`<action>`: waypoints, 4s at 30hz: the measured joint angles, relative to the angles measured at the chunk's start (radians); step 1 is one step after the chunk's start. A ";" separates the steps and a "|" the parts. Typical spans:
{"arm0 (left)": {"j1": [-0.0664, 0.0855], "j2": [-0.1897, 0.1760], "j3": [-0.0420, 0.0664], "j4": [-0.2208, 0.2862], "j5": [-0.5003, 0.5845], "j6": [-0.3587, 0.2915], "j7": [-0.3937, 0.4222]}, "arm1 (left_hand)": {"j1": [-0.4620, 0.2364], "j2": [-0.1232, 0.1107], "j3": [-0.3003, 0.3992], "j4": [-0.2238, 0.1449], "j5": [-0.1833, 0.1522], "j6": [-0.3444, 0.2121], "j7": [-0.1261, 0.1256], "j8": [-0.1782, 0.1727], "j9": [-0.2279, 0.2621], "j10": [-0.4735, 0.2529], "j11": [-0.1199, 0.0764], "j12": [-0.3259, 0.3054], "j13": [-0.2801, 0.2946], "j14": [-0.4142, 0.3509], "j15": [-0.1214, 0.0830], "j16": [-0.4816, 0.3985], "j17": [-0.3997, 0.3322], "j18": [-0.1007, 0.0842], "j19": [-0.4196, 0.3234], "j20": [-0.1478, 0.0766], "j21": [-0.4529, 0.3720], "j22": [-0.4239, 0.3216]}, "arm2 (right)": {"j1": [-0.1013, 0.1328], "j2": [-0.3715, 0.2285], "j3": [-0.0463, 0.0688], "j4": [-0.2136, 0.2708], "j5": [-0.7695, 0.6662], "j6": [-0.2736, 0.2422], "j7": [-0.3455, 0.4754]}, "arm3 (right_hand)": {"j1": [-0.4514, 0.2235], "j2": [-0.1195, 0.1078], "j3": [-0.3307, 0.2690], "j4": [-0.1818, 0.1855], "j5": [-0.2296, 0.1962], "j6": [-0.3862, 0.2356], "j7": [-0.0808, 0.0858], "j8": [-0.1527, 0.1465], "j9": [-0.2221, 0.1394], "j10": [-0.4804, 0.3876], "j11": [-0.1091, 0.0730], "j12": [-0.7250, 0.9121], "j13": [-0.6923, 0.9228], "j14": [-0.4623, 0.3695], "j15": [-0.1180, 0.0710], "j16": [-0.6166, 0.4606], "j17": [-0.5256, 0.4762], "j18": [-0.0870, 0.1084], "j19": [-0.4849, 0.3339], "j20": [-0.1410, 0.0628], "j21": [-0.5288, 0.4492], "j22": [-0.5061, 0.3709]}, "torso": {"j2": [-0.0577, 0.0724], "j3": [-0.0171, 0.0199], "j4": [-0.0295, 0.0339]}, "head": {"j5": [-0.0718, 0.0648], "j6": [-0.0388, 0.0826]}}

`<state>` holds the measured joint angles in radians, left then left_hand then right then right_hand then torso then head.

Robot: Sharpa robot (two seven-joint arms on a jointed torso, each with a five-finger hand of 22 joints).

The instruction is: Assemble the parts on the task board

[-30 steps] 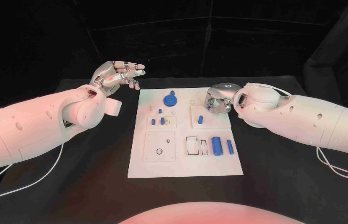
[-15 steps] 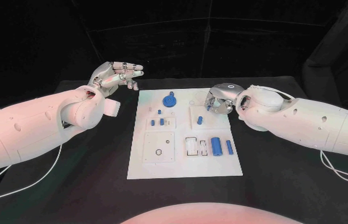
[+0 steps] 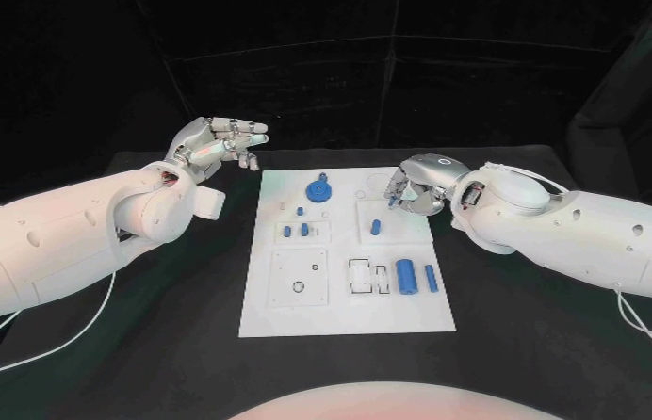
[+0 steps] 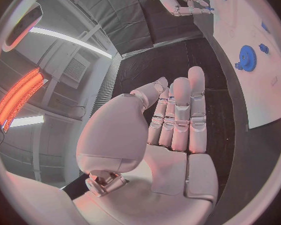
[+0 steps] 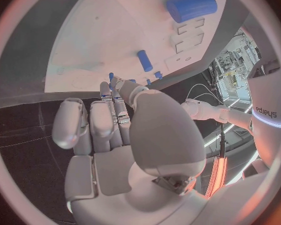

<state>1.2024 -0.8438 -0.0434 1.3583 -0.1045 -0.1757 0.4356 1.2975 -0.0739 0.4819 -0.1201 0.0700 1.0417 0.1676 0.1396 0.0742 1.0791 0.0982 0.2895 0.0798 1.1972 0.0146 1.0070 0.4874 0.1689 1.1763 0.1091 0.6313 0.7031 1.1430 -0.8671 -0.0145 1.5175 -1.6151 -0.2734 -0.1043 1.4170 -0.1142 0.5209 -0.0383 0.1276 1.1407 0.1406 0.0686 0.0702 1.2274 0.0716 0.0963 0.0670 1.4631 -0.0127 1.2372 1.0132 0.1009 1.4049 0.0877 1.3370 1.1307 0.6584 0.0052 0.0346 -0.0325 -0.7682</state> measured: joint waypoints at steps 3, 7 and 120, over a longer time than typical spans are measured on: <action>0.000 0.000 0.000 0.001 0.000 0.000 0.000 | 0.000 0.000 0.000 0.000 0.000 0.000 0.000 0.000 0.000 0.000 0.000 0.000 0.000 0.000 0.000 0.000 0.000 0.000 0.000 0.000 0.000 0.000 | 0.001 -0.008 0.000 0.049 0.009 -0.011 0.000 | 0.000 0.000 0.003 -0.003 0.000 0.000 0.000 0.000 0.000 0.000 0.000 0.000 0.000 0.000 0.000 0.000 0.000 0.000 0.000 0.000 0.000 0.000 | 0.000 -0.0001 0.0002 | 0.003 0.001; 0.000 0.001 0.000 0.003 0.000 0.000 -0.001 | 0.000 0.000 0.000 0.000 0.000 0.000 0.000 0.000 0.000 0.000 0.000 0.000 0.000 0.000 0.000 0.000 0.000 0.000 0.000 0.000 0.000 0.000 | 0.003 -0.001 0.001 0.105 0.020 -0.022 0.000 | 0.000 0.000 0.003 -0.003 0.000 0.000 0.000 0.000 0.000 0.000 0.000 0.000 0.000 0.000 0.000 0.000 0.000 0.000 0.000 0.000 0.000 0.001 | 0.000 -0.0002 0.0004 | 0.009 0.001; 0.001 0.034 0.000 -0.001 0.001 0.006 -0.015 | 0.000 0.000 -0.003 -0.003 0.000 0.000 0.000 0.000 0.000 0.000 0.000 0.005 0.000 -0.004 -0.004 -0.005 -0.003 0.000 0.000 0.000 0.000 -0.002 | -0.094 0.269 -0.021 0.048 -0.129 0.143 0.014 | -0.025 -0.009 0.008 -0.009 0.010 -0.004 0.001 0.000 -0.002 0.000 0.000 -0.007 0.000 0.000 0.000 0.000 -0.008 0.000 0.000 0.000 -0.001 -0.006 | 0.002 -0.0006 -0.0001 | 0.110 -0.059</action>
<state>1.2032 -0.8096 -0.0432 1.3577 -0.1031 -0.1694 0.4207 1.2975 -0.0739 0.4791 -0.1229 0.0699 1.0416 0.1676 0.1396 0.0741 1.0791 0.0982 0.2943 0.0797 1.1936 0.0110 1.0022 0.4839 0.1689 1.1763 0.1091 0.6314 0.7015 1.0493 -0.5985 -0.0359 1.5657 -1.7445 -0.1300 -0.0900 1.3916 -0.1236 0.5292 -0.0471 0.1372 1.1366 0.1416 0.0686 0.0686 1.2273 0.0716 0.0896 0.0670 1.4632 -0.0127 1.2371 1.0050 0.1008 1.4047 0.0877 1.3359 1.1250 0.6604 0.0046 0.0345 0.0771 -0.8268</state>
